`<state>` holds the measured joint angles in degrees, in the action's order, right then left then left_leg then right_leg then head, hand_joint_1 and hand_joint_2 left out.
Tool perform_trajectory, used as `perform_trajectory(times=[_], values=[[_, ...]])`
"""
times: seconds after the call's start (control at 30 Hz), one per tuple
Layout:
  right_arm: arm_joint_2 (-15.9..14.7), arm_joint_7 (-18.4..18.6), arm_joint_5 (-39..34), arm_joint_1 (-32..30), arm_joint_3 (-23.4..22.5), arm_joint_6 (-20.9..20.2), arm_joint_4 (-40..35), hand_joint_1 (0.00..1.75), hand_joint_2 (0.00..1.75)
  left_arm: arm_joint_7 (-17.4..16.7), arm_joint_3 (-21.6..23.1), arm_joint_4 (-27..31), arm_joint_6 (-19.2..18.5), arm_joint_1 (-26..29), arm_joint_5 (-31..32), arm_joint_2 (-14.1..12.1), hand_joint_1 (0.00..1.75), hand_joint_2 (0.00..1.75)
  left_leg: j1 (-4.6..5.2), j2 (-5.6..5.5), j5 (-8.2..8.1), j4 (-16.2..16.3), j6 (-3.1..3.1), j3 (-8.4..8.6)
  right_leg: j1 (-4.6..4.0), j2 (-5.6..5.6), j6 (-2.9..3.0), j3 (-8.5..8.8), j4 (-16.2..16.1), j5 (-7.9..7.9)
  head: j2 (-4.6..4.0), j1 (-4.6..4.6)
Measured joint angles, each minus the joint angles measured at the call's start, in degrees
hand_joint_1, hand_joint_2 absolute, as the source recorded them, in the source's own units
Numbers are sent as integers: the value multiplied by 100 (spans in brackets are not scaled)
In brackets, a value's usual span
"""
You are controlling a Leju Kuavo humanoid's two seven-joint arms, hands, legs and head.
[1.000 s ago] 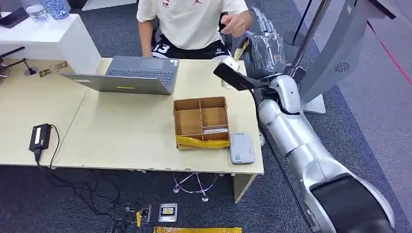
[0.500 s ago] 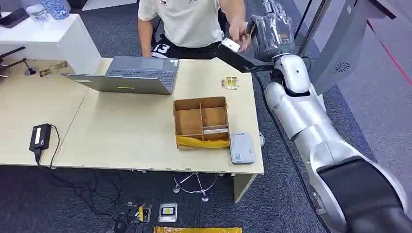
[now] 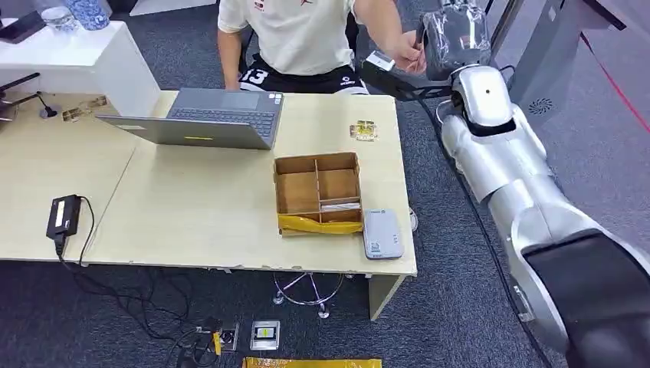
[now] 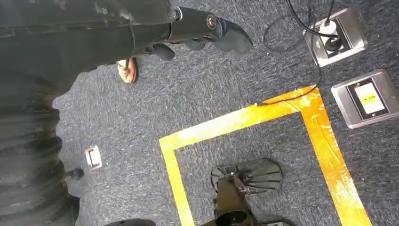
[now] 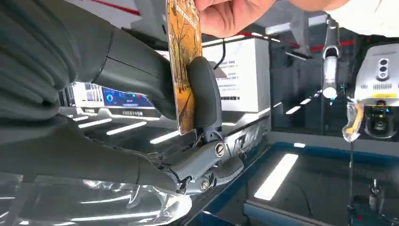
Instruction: Pass the card to the sensor for recognition and then transmit it.
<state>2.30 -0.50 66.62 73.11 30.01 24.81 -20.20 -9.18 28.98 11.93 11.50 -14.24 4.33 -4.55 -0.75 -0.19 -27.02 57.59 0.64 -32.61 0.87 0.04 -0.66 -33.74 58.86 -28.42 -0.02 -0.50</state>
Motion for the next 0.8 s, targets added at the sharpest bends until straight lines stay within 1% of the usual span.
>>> perform_trajectory(times=[0.03, 0.1, 0.17, 0.3, 0.37, 0.47, 0.6, 0.67, 0.73, 0.77, 0.8], values=[[-20, -35, -4, 1, 2, 33, 15, 0, 175, 0, 0, 0, 0, 0, 24, 0, 0, 175, 0, 0, 0, 0, 0, 0, 0, 0, 0, 0, 0, 0, 2, -2], [-50, -86, -37, 0, 5, 121, 48, 0, 175, 0, 0, 0, -2, 0, 61, -2, 0, 175, 0, 0, 0, 0, 0, 0, 0, 1, 0, 0, 0, 0, 0, -2], [-72, -168, -114, -3, 5, 306, 81, 0, 175, 9, 0, 0, -7, -1, 105, -9, 0, 175, 0, 2, 0, 0, 0, 2, 0, 2, 0, -1, 1, 0, 0, -2], [-110, -392, -360, -14, 5, 654, 127, 0, 175, 37, 2, 0, -17, -2, 131, -15, 0, 175, -1, 2, 0, 0, 0, 2, -1, 4, 0, -3, 1, 0, 2, -2], [-144, -572, -524, -49, 2, 811, 149, 0, 175, 39, 4, 0, -24, -1, 153, -17, 0, 175, -1, 2, 0, 0, 0, 2, -1, 4, 0, -3, 0, 0, 0, -2], [-251, -830, -911, -265, -46, 1051, 151, 0, 175, 70, 9, 0, -24, 15, 157, -24, 0, 175, -1, 1, -1, 0, 0, 3, -1, 4, 0, -1, -1, 0, 0, -2], [-433, -1025, -1178, -742, -179, 1121, 149, 0, 175, 138, 7, 0, -22, 85, 105, -50, 0, 175, 1, 0, -1, 0, 0, 2, 0, 0, 0, 1, -2, 0, 0, 0], [-559, -1012, -1378, -1042, -255, 1047, 144, 0, 175, 155, 2, -2, -13, 133, 41, -72, 0, 175, 0, 1, -2, 1, -1, 8, 0, 2, 0, -2, -6, -1, 2, -2], [-726, -670, -1684, -1572, -383, 861, 118, 0, 175, 164, 0, -2, -2, 196, -33, -76, 0, 175, -9, -2, -10, 0, -2, 28, -12, -3, -4, 27, -28, -6, 0, -9], [-844, -509, -1885, -1970, -481, 848, 116, 0, 175, 164, -2, -2, -2, 242, -72, -76, 0, 175, -19, -29, -14, 0, -8, 33, -21, -31, -1, 55, -37, -11, 0, 0], [-992, -505, -2056, -2314, -566, 877, 116, 0, 175, 166, -2, -2, 2, 287, -90, -76, 0, 175, -22, -47, -16, 0, -10, 33, -26, -47, -4, 61, -41, -15, 0, 4]])
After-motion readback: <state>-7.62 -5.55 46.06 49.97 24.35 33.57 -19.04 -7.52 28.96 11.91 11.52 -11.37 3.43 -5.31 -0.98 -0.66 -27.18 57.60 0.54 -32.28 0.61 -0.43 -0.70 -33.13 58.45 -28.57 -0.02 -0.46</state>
